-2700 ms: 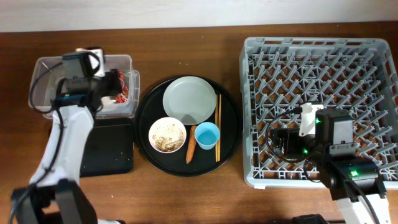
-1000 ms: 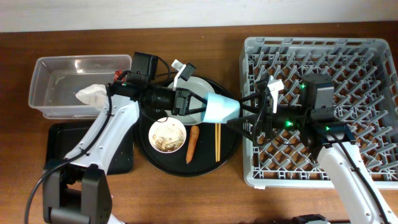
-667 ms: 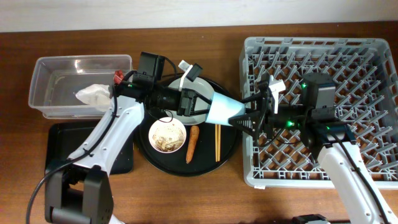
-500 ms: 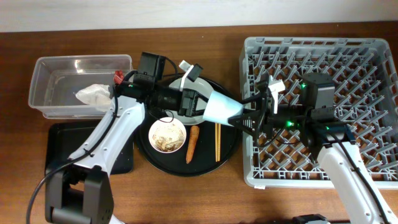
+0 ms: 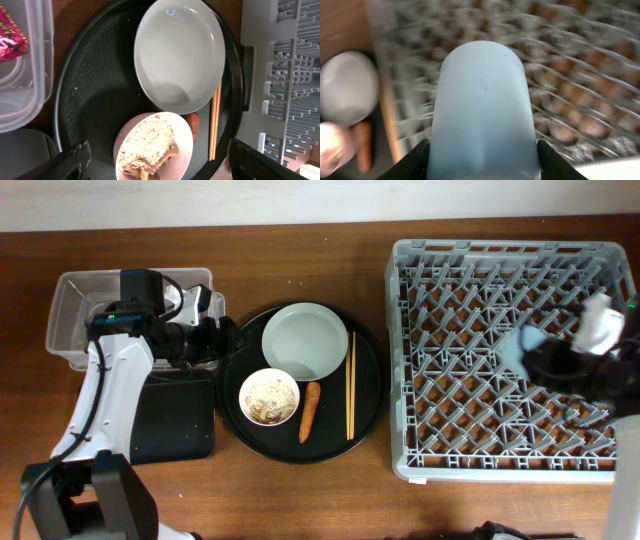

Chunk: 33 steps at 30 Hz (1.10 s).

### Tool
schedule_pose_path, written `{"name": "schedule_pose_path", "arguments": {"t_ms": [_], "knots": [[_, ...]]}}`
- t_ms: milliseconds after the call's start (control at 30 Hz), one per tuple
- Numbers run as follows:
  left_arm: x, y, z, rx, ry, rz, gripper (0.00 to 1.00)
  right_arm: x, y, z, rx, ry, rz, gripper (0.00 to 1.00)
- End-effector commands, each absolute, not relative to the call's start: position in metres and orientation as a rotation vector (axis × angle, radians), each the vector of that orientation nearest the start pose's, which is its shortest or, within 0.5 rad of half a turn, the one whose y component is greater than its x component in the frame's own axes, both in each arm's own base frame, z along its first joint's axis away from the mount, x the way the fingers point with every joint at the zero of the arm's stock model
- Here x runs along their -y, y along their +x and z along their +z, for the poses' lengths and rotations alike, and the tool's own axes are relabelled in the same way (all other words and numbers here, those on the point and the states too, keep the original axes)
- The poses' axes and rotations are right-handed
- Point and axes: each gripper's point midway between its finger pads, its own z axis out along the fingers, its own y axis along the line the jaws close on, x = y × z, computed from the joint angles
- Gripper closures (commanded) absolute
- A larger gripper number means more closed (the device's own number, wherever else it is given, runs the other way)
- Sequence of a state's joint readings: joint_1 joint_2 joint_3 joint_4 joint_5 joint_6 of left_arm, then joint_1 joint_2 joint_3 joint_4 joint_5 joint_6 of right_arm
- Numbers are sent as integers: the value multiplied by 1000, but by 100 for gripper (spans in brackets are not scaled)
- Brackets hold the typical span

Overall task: Sort waste into correct bins and load items into the dishwasher rack
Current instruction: 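Place the light blue cup into the dish rack with the right gripper, then lift the pink bowl with the left gripper and tip scraps onto the small tray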

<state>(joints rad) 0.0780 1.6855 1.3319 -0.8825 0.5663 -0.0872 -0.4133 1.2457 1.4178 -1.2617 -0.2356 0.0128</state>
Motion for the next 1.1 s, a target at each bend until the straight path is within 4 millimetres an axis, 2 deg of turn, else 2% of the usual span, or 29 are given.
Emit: {"name": "schedule_pose_path", "arguments": {"t_ms": [0,33,100,167,233,267,300,333,400,467,500,533,567,600,667,700,733,767,867,900,967,1033,1067], "knots": [[61,380,152,-2677,-45,-750,13,158,235,240,-2542,946,-122,55],[61,379,152,-2682,-48,-750,13,173,229,230,-2547,1042,-131,56],[61,378,152,-2683,-48,-751,13,185,226,213,-2586,1126,-119,56],[61,378,152,-2683,-43,-750,13,195,229,172,-2722,1209,-79,56],[61,378,152,-2683,-43,-750,13,195,229,147,-2814,1249,-36,52],[61,378,152,-2683,-43,-750,13,194,228,133,-2865,1272,-11,41],[61,378,152,-2683,-43,-750,13,191,230,125,-2887,1281,34,19],[61,378,152,-2683,-43,-750,13,187,235,124,-2876,1277,94,6],[67,377,152,-2685,-9,-751,14,181,246,130,-2833,1256,174,2],[81,374,144,-2728,80,-620,14,167,267,167,-2730,1103,278,2],[96,370,137,-2758,167,-493,14,151,278,193,-2685,954,289,2],[112,365,132,-2771,272,-351,13,125,287,218,-2656,768,268,2],[126,360,130,-2767,353,-263,13,100,292,231,-2657,608,262,2],[139,355,129,-2757,425,-199,13,80,295,237,-2665,496,263,2],[180,336,127,-2735,596,-199,13,37,302,236,-2710,296,300,2],[189,329,124,-2728,647,-174,13,29,304,234,-2723,260,309,2],[190,324,119,-2723,677,-81,13,25,304,231,-2737,231,306,2],[192,321,114,-2735,679,-66,14,27,303,228,-2748,232,291,2],[191,319,89,-2819,622,-46,32,28,303,227,-2754,235,286,2],[190,318,79,-2845,629,-31,35,28,303,227,-2754,232,286,2],[188,314,51,-2924,642,9,50,28,303,227,-2754,232,286,2],[185,309,32,-2987,626,34,52,28,303,227,-2754,232,286,2],[185,308,28,-2997,628,40,59,28,303,227,-2754,232,286,2]]}}
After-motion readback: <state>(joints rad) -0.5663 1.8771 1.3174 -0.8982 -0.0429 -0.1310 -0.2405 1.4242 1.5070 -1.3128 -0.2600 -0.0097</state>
